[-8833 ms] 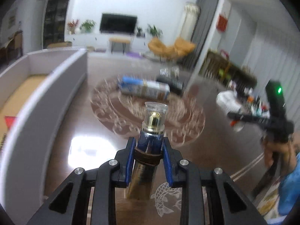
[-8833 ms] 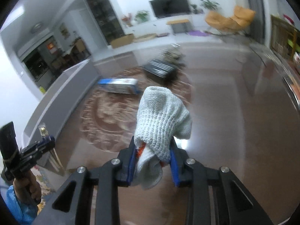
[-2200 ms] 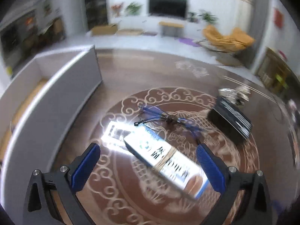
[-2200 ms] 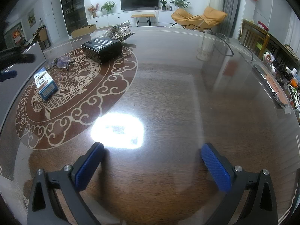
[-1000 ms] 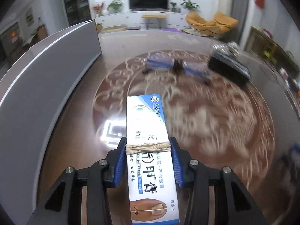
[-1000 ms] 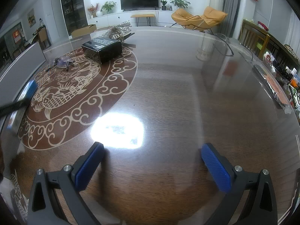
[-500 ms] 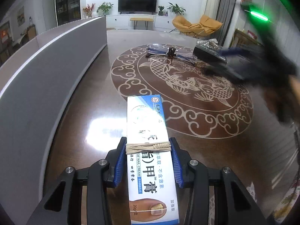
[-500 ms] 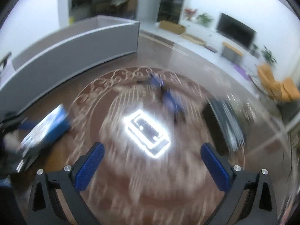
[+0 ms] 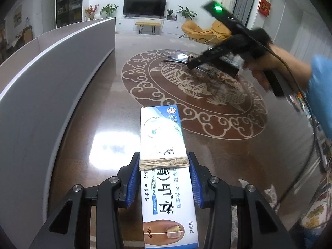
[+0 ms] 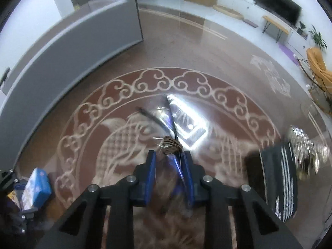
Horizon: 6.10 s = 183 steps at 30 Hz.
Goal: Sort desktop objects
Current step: 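Grasp the clear eyeglasses with the right tool while the left tool lifts the ointment box, then carry the ointment box and eyeglasses into the cardboard box and open both tools, then move both empty tools back over the table, then grasp the black odor removing bar box with the left tool and lift, then grasp the silver rhinestone bow hair clip with the right tool while the left tool holds the bar box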
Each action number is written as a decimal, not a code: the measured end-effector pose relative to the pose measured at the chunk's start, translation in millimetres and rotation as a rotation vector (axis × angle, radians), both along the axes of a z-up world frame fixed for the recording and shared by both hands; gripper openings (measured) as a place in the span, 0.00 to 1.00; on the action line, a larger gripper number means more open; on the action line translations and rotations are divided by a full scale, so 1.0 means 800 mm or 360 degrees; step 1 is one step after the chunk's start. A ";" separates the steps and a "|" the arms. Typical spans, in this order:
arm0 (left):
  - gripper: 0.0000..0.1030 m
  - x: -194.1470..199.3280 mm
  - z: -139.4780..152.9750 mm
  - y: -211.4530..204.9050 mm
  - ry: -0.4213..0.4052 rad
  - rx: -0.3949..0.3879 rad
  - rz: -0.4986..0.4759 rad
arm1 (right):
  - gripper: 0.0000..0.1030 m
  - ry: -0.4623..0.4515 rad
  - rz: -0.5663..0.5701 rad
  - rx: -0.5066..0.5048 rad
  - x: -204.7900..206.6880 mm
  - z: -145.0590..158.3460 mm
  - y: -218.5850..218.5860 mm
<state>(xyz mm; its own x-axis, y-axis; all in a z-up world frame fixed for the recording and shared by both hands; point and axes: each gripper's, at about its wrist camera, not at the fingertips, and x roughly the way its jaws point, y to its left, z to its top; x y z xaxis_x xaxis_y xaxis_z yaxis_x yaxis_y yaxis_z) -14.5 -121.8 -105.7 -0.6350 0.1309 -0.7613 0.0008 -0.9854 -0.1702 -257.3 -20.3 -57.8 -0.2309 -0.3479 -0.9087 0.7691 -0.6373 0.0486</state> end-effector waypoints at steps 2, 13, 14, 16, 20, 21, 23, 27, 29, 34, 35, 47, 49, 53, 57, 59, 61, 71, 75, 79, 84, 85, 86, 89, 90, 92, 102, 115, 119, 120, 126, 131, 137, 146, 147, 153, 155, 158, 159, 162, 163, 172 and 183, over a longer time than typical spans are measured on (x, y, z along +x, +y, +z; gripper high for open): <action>0.42 0.008 0.004 0.002 0.0018 0.0016 -0.0003 | 0.25 -0.0019 -0.0062 -0.0099 0.023 0.010 0.026; 0.42 0.066 0.076 -0.017 0.0160 0.0210 0.0016 | 0.25 -0.0116 -0.0294 -0.0407 0.166 0.042 0.109; 0.42 0.070 0.087 -0.026 0.0177 0.0235 0.0028 | 0.25 -0.0099 -0.0277 -0.0430 0.171 0.054 0.100; 0.42 0.081 0.118 -0.058 0.0239 0.0256 0.0073 | 0.25 -0.0067 -0.0221 -0.0496 0.176 0.081 0.066; 0.42 0.098 0.166 -0.137 0.0340 0.0169 0.0218 | 0.25 -0.0058 -0.0037 -0.0675 0.193 0.144 -0.037; 0.42 0.100 0.175 -0.167 0.0353 0.0094 0.0284 | 0.25 -0.0058 0.0016 -0.0709 0.198 0.157 -0.068; 0.42 0.098 0.178 -0.208 0.0326 0.0002 0.0377 | 0.25 -0.0063 0.0134 -0.0753 0.218 0.176 -0.135; 0.42 0.076 0.151 -0.312 0.0129 -0.0052 0.0567 | 0.25 -0.0122 0.0266 -0.0704 0.243 0.164 -0.243; 0.42 0.065 0.132 -0.343 0.0025 -0.0056 0.0615 | 0.25 -0.0149 0.0300 -0.0610 0.260 0.139 -0.281; 0.50 0.044 0.081 -0.393 -0.0298 -0.0051 0.0737 | 0.36 -0.0197 0.0330 -0.0384 0.291 0.075 -0.323; 0.60 0.046 0.077 -0.398 -0.0308 -0.0061 0.0781 | 0.43 -0.0102 0.0345 -0.0379 0.299 0.075 -0.323; 0.91 0.080 0.147 -0.295 0.0170 -0.0211 0.0839 | 0.98 0.0583 -0.0227 -0.0550 0.307 0.110 -0.060; 0.91 0.078 0.162 -0.250 0.0240 -0.0200 0.0741 | 0.98 0.0621 -0.0406 -0.0470 0.293 0.084 0.010; 0.92 0.065 0.182 -0.165 0.0315 -0.0131 0.0532 | 0.98 0.0602 -0.0676 -0.0250 0.270 0.047 0.134; 0.99 0.044 0.187 -0.063 0.0280 -0.0088 0.0269 | 0.98 0.0602 -0.0893 -0.0089 0.257 0.020 0.243; 0.99 0.030 0.177 -0.020 0.0241 -0.0101 0.0184 | 0.98 0.0580 -0.0980 -0.0038 0.246 0.010 0.290; 0.99 0.008 0.150 0.022 0.0179 -0.0128 0.0102 | 0.98 0.0555 -0.1033 -0.0033 0.239 0.007 0.321; 0.99 -0.057 0.056 0.149 -0.0080 -0.0294 -0.0076 | 0.98 0.0470 -0.1123 0.0012 0.195 -0.016 0.364; 0.99 -0.068 0.044 0.161 -0.0101 -0.0301 -0.0077 | 0.98 0.0384 -0.1152 -0.0013 0.185 -0.026 0.372; 0.99 -0.075 0.036 0.170 -0.0120 -0.0302 -0.0077 | 1.00 0.0332 -0.1175 -0.0055 0.181 -0.030 0.379; 0.99 -0.078 0.026 0.174 -0.0145 -0.0317 -0.0075 | 1.00 0.0323 -0.1184 -0.0060 0.181 -0.031 0.379; 0.99 -0.080 0.021 0.174 -0.0153 -0.0317 -0.0072 | 1.00 0.0323 -0.1185 -0.0060 0.181 -0.031 0.378; 0.99 -0.081 0.020 0.174 -0.0160 -0.0313 -0.0069 | 1.00 0.0323 -0.1185 -0.0060 0.181 -0.031 0.378; 0.99 -0.082 0.015 0.175 -0.0179 -0.0307 -0.0053 | 1.00 0.0323 -0.1185 -0.0060 0.181 -0.031 0.378; 0.99 -0.082 0.013 0.175 -0.0182 -0.0306 -0.0055 | 1.00 0.0323 -0.1185 -0.0060 0.181 -0.031 0.378; 0.99 -0.083 0.012 0.177 -0.0186 -0.0307 -0.0060 | 1.00 0.0323 -0.1185 -0.0060 0.181 -0.031 0.378; 0.99 -0.136 0.026 0.193 -0.0181 -0.0174 -0.0061 | 1.00 0.0324 -0.1185 -0.0061 0.181 -0.031 0.378; 0.99 -0.385 0.085 0.240 -0.0185 -0.0039 0.0262 | 1.00 0.0326 -0.1185 -0.0059 0.181 -0.031 0.378; 0.99 -0.424 0.059 0.248 -0.0314 -0.0109 0.0457 | 1.00 0.0325 -0.1185 -0.0060 0.181 -0.031 0.378; 0.99 -0.428 0.053 0.251 -0.0335 -0.0159 0.0497 | 1.00 0.0325 -0.1185 -0.0060 0.181 -0.031 0.378; 1.00 -0.420 0.017 0.243 -0.0418 -0.0160 0.0558 | 1.00 0.0325 -0.1186 -0.0061 0.181 -0.031 0.378; 0.67 -0.409 0.018 0.232 -0.0322 -0.0224 0.0526 | 1.00 0.0325 -0.1186 -0.0061 0.181 -0.031 0.378; 0.56 -0.383 0.023 0.215 -0.0228 -0.0255 0.0479 | 1.00 0.0325 -0.1187 -0.0061 0.181 -0.031 0.378; 0.56 -0.277 0.024 0.156 -0.0187 -0.0265 0.0269 | 1.00 0.0326 -0.1187 -0.0061 0.181 -0.031 0.378; 0.56 -0.268 0.024 0.144 -0.0191 -0.0258 0.0262 | 1.00 0.0325 -0.1187 -0.0061 0.181 -0.031 0.378; 0.56 -0.191 0.029 0.067 -0.0213 -0.0263 0.0242 | 1.00 0.0325 -0.1187 -0.0061 0.181 -0.031 0.378; 0.56 -0.168 0.030 0.054 -0.0209 -0.0258 0.0242 | 1.00 0.0323 -0.1187 -0.0067 0.181 -0.031 0.379; 0.56 -0.149 0.028 0.044 -0.0186 -0.0269 0.0213 | 1.00 0.0297 -0.1204 -0.0115 0.176 -0.029 0.373; 0.56 -0.146 0.028 0.042 -0.0180 -0.0270 0.0202 | 1.00 0.0264 -0.1188 -0.0191 0.172 -0.026 0.367; 0.56 -0.137 0.029 0.044 -0.0165 -0.0274 0.0165 | 1.00 0.0197 -0.1115 -0.0408 0.140 -0.010 0.328; 0.56 -0.136 0.029 0.043 -0.0162 -0.0264 0.0163 | 1.00 0.0191 -0.1095 -0.0451 0.122 -0.005 0.310; 0.56 -0.131 0.029 0.045 -0.0103 -0.0261 0.0141 | 1.00 0.0165 -0.0989 -0.0193 -0.073 -0.021 0.168; 0.56 -0.124 0.028 0.044 -0.0042 -0.0262 0.0139 | 0.84 0.0184 -0.1018 -0.0250 -0.149 -0.015 0.116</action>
